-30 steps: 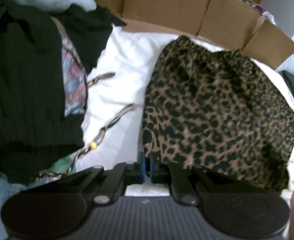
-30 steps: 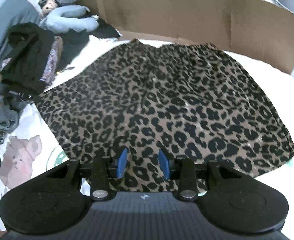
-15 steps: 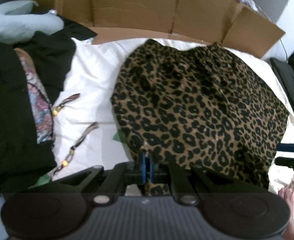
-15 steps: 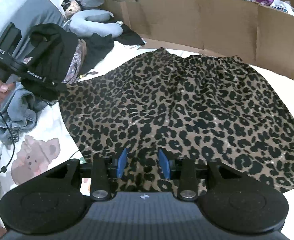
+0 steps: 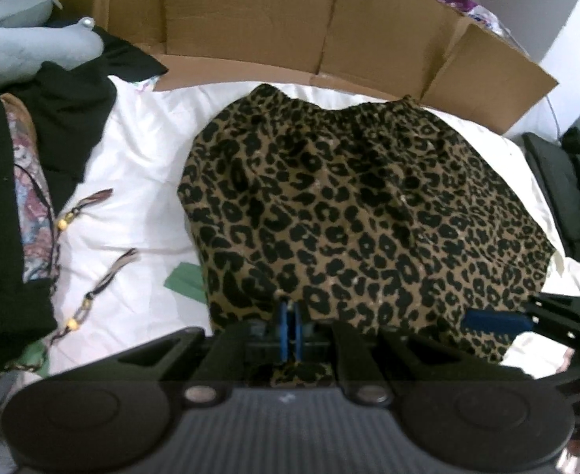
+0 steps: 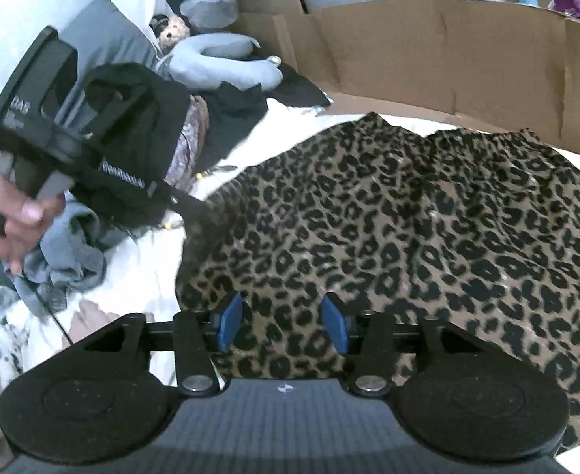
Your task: Fold clothes
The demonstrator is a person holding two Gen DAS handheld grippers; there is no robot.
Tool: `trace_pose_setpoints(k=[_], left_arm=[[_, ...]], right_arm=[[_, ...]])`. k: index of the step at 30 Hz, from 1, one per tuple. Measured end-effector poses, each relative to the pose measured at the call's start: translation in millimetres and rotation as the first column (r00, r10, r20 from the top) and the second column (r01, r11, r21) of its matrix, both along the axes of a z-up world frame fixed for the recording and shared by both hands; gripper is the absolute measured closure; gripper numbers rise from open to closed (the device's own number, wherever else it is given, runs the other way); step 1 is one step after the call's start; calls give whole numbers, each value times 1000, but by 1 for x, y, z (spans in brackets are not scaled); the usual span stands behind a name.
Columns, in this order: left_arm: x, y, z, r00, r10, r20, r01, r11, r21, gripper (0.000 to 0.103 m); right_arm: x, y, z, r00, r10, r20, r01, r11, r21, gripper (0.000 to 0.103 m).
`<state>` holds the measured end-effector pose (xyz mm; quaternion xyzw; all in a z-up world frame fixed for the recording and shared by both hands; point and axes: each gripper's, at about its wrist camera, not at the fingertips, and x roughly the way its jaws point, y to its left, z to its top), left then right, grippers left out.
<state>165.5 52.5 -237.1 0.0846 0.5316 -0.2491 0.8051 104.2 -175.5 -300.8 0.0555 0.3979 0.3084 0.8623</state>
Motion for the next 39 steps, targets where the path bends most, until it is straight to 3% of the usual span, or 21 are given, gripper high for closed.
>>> trace_pose_setpoints(k=[15, 29, 30, 31, 32, 34, 39], left_arm=[[-2, 19, 11, 989, 143, -31, -146, 976, -159, 99], [-6, -4, 25, 990, 122, -69, -136, 955, -265, 99], [-6, -8, 25, 991, 114, -68, -128, 955, -269, 99], [-7, -11, 26, 992, 107, -68, -121, 954, -273, 99], [-9, -14, 27, 992, 101, -70, -117, 954, -278, 99], [-10, -18, 27, 992, 101, -73, -118, 948, -297, 97], [-14, -21, 31, 993, 101, -66, -117, 941, -317, 90]], right_arm=[[11, 65, 0, 995, 75, 70, -78, 997, 29, 45], [30, 95, -4, 998, -28, 57, 25, 998, 63, 45], [31, 95, -6, 998, -34, 58, 31, 998, 57, 47], [32, 94, -7, 998, -41, 55, 38, 998, 51, 60], [33, 93, -9, 998, -45, 46, 43, 998, 44, 80], [37, 89, -12, 999, -45, 25, 44, 998, 35, 100], [40, 69, -9, 998, -60, 8, 59, 998, 23, 102]])
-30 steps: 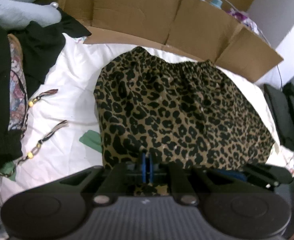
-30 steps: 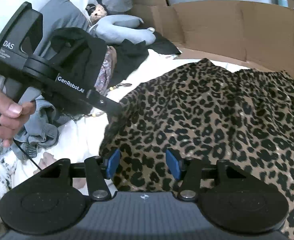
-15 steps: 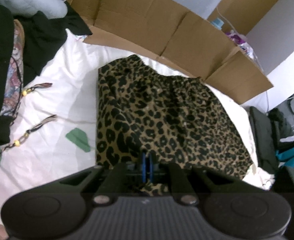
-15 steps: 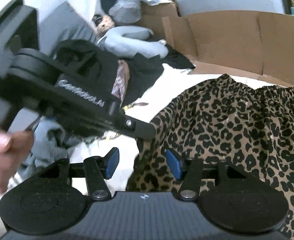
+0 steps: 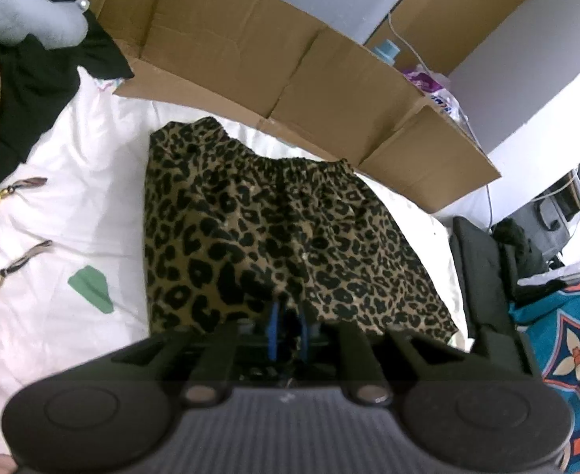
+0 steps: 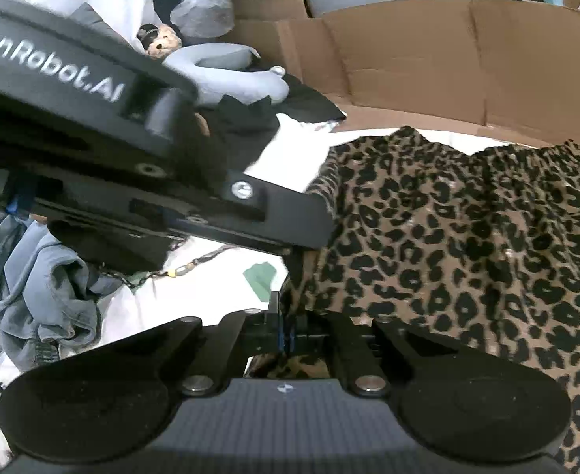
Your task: Fold clothes
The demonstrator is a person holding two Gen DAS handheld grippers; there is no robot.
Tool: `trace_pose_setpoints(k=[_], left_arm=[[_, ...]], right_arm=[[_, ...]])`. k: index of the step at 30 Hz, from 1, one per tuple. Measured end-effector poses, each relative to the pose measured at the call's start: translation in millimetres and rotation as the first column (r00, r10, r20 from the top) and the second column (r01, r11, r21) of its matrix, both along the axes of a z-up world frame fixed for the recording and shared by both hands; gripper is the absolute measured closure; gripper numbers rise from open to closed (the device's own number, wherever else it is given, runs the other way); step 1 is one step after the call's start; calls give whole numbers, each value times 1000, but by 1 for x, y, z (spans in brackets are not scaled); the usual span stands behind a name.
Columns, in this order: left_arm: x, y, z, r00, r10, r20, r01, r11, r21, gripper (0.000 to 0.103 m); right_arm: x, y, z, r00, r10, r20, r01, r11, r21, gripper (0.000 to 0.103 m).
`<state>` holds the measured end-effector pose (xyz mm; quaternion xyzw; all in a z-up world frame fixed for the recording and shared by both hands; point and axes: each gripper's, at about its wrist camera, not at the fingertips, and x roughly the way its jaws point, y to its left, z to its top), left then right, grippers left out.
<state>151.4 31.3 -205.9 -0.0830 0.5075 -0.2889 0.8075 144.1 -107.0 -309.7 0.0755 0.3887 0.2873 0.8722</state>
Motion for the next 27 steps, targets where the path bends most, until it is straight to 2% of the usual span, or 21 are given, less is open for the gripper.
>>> trace_pose_setpoints(k=[3, 8, 18, 27], left_arm=[[-1, -3, 0, 1000, -6, 31, 6, 1000, 14, 86], [0, -5, -12, 1000, 8, 22, -10, 998, 69, 85], [-2, -16, -41, 999, -16, -34, 20, 992, 125, 85], [-7, -36, -68, 992, -93, -87, 107, 979, 176, 85]], right_arm=[[0, -17, 6, 1000, -10, -3, 10, 1000, -7, 102], [2, -53, 8, 996, -87, -22, 87, 996, 6, 102], [9, -131, 4, 971, -236, -44, 237, 972, 9, 103], [13, -188, -9, 939, -338, -59, 339, 940, 17, 103]])
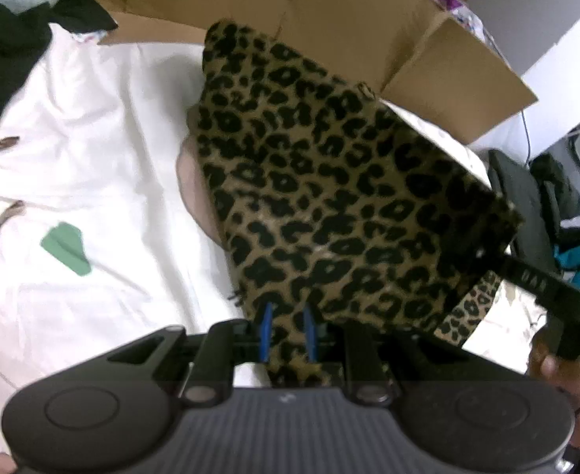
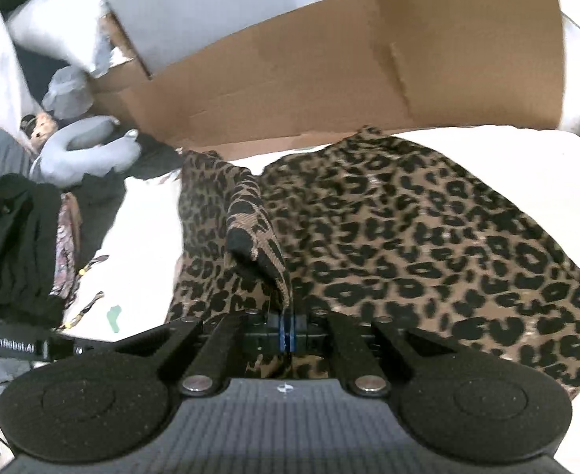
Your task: Fold clothes
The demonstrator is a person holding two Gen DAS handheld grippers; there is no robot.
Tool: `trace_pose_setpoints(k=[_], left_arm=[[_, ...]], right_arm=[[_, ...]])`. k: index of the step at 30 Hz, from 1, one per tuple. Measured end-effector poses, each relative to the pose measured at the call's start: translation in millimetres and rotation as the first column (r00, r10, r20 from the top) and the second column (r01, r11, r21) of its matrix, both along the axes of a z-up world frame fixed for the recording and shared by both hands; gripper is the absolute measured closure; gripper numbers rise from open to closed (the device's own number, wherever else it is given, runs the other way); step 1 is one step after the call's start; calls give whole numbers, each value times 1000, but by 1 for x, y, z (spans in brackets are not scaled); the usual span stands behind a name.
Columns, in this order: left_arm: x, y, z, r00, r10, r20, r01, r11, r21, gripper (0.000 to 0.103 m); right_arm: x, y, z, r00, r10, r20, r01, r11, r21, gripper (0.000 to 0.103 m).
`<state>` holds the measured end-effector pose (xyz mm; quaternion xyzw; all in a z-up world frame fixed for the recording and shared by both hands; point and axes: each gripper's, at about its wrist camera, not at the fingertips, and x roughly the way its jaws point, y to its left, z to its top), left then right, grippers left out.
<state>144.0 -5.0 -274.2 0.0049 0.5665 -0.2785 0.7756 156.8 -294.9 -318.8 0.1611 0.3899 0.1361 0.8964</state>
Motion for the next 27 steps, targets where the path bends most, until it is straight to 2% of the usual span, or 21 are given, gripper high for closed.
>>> trace_pose_setpoints(k=[8, 10, 16, 21, 27], left_arm=[[-3, -10, -16, 998, -52, -26, 52, 999, 12, 84], [-3, -13, -20, 997, -76, -31, 77, 997, 19, 81], [-13, -21, -33, 990, -128, -56, 129, 991, 24, 80], [-12, -24, -39, 983, -163, -85, 166, 985, 41, 76], [-20, -35, -36, 974, -203, -96, 206, 978, 25, 69]], right_arm=[[3, -50, -8, 993, -118, -30, 119, 992, 33, 103], [3, -64, -12, 987, -155, -41, 156, 987, 38, 103], [1, -97, -32, 964, -249, -98, 254, 966, 44, 103], [-6, -104, -48, 952, -274, -137, 279, 960, 18, 103], [-7, -109, -57, 941, -296, -165, 302, 953, 12, 102]])
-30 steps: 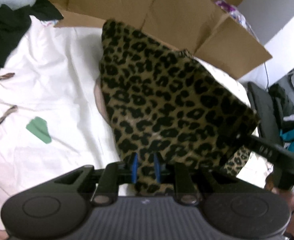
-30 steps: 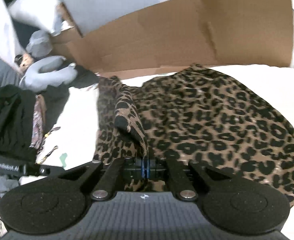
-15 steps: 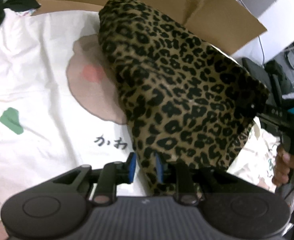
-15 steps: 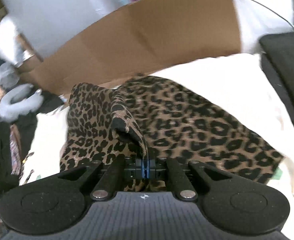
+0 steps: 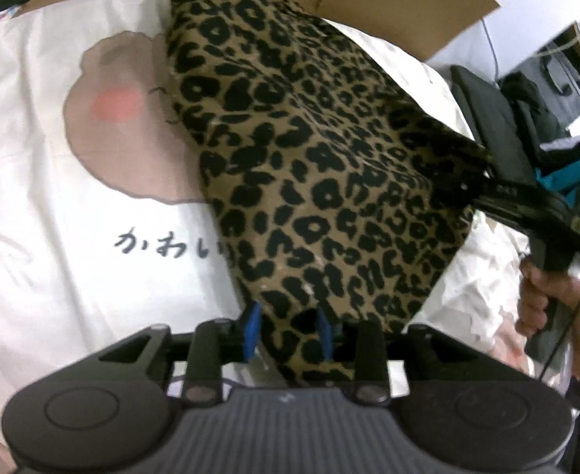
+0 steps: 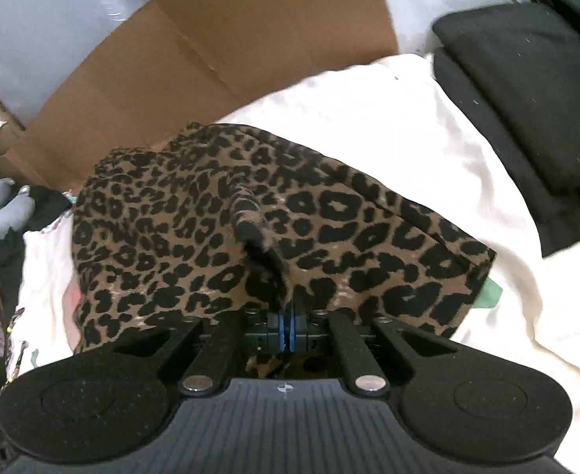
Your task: Fold clothes
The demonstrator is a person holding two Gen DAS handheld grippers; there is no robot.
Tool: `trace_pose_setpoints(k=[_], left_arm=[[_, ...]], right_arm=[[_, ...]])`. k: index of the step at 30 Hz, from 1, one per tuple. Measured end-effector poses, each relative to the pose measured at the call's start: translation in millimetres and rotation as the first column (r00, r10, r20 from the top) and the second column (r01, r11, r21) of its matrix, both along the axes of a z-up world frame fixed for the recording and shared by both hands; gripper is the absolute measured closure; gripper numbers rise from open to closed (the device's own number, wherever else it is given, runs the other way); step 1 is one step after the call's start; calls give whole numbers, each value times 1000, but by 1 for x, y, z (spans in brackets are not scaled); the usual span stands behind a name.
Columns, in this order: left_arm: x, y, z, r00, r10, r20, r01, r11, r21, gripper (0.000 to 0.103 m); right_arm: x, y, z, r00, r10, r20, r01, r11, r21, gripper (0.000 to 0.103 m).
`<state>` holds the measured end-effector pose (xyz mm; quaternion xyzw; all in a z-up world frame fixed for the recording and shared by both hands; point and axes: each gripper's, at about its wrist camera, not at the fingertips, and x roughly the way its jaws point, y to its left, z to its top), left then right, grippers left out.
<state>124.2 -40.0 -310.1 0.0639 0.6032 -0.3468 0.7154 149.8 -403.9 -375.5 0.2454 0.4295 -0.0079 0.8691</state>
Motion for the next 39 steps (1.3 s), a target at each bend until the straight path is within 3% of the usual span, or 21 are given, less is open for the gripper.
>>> trace_pose_setpoints(k=[5, 10, 14, 27, 33, 39], left_arm=[[-3, 0, 3, 1000, 10, -19, -10, 1000, 1, 68], [-2, 0, 9, 1000, 26, -5, -26, 1000, -10, 68], [1, 4, 9, 999, 32, 3, -32, 1000, 1, 68], [43, -7, 47, 995, -46, 91, 40, 997, 72, 68], [77, -42, 75, 990, -51, 134, 41, 996, 75, 68], [107, -105, 98, 972, -108, 210, 93, 993, 79, 68]], right_arm=[[-1, -14, -5, 998, -54, -18, 54, 998, 23, 95], [1, -28, -8, 996, -94, -11, 94, 994, 61, 95], [0, -32, -12, 995, -96, -6, 96, 992, 82, 102], [-28, -47, 6, 984, -153, 95, 145, 985, 90, 103], [-42, -63, 6, 977, -195, 82, 189, 979, 78, 103], [-48, -77, -12, 968, -244, 56, 233, 960, 153, 102]])
